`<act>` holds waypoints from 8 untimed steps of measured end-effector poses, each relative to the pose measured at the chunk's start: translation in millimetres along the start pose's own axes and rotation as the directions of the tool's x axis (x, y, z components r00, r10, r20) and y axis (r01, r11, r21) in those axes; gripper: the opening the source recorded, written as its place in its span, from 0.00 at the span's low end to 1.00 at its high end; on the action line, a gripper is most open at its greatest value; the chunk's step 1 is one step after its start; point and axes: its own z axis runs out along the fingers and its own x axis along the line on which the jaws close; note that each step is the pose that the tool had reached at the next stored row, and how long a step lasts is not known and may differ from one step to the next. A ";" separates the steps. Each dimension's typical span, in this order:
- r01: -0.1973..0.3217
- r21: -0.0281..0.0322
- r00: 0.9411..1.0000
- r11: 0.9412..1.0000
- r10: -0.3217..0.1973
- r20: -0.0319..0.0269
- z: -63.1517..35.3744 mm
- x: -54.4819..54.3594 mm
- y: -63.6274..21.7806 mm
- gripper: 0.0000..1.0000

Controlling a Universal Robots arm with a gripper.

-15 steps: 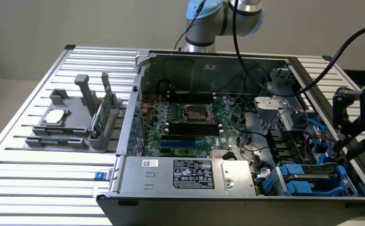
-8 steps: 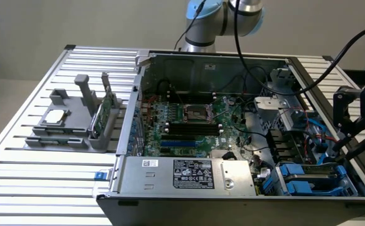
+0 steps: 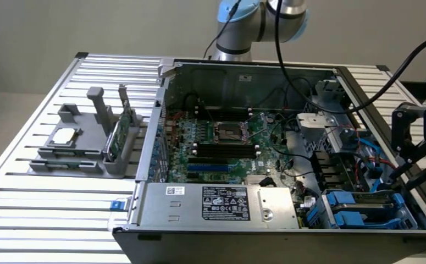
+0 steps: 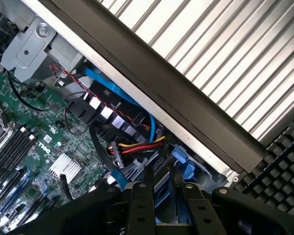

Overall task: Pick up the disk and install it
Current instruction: 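Insert the first disk wire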

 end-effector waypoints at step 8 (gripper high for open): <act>-0.018 -0.008 1.000 1.000 0.018 -0.009 6.3 -9.6 -7.6 0.27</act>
